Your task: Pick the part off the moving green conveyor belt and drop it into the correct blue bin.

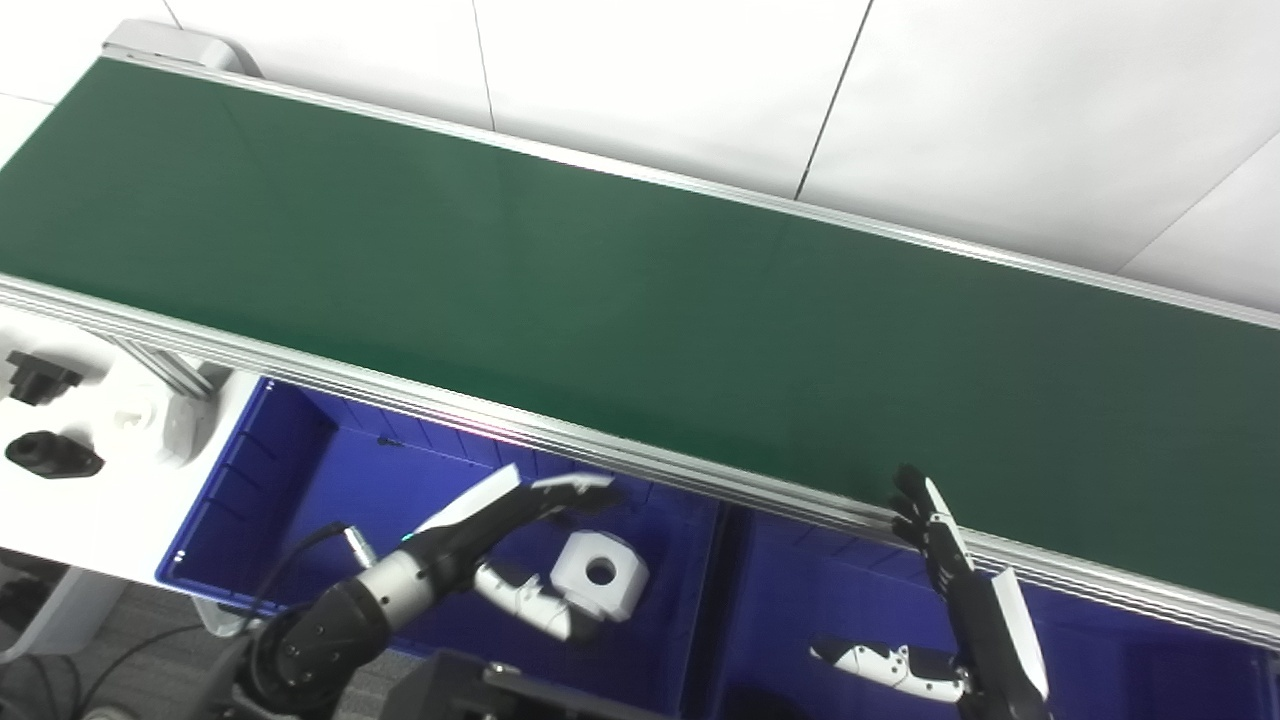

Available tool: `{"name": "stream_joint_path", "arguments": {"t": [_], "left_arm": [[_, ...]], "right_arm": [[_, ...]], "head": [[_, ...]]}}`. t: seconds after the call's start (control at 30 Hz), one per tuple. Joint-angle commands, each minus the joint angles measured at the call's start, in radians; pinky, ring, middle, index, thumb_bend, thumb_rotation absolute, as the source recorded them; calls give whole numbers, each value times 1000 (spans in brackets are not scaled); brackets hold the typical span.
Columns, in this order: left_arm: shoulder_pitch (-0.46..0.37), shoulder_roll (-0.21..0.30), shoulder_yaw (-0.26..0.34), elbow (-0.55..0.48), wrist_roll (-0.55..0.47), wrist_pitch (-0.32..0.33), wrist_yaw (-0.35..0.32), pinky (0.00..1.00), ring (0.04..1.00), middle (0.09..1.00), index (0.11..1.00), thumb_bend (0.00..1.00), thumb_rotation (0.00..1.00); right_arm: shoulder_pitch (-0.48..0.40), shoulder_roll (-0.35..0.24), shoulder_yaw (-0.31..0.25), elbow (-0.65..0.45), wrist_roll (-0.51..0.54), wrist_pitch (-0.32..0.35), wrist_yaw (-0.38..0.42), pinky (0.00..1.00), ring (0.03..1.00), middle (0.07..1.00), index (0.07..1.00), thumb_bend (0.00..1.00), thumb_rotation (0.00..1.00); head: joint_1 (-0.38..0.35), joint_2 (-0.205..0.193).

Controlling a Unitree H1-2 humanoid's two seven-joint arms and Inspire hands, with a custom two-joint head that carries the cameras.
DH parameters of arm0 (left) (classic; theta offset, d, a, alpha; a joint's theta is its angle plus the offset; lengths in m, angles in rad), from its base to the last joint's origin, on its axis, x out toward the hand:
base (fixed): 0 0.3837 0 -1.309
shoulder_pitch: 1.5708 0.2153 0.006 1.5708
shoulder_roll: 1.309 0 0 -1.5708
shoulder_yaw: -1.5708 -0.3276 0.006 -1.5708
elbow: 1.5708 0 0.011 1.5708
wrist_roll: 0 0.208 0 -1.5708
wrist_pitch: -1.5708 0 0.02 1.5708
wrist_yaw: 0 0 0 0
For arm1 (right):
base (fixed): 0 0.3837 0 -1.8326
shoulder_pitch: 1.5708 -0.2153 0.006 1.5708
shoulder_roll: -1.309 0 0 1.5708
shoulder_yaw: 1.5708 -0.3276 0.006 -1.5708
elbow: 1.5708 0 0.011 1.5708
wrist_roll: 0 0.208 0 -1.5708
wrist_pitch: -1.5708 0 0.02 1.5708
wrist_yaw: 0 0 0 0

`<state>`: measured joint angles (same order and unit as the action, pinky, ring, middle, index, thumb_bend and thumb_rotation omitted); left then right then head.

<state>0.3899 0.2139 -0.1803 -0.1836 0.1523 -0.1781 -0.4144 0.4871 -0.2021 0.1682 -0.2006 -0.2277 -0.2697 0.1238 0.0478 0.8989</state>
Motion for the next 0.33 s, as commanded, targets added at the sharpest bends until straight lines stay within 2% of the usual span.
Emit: {"name": "stream_joint_path", "arguments": {"t": [0.0,0.07,0.13,0.2,0.3], "left_arm": [[-39,-10,-3,-12,-111,-61,4,852,876,878,858,925,398],[-47,-13,-13,-3,-141,-75,-3,851,880,881,869,916,380],[-55,-12,-23,0,-149,-77,-2,866,890,884,872,925,379],[-63,-9,-32,3,-173,-63,-9,885,905,894,877,933,371],[-72,-6,-41,19,-225,-47,-23,855,905,917,900,960,343]], "right_arm": [[50,8,6,-50,-7,-43,-15,853,910,941,966,873,223],[74,12,10,-69,-20,-41,-21,822,897,930,966,879,246],[94,14,13,-84,-20,-43,-21,832,900,928,966,881,249],[111,18,18,-90,-18,-52,-22,840,900,932,968,881,258],[124,24,29,-96,-15,-48,-23,832,888,929,966,886,251]], "head": [[-22,-6],[-51,-9],[-82,-9],[-118,-10],[-179,-16]]}}
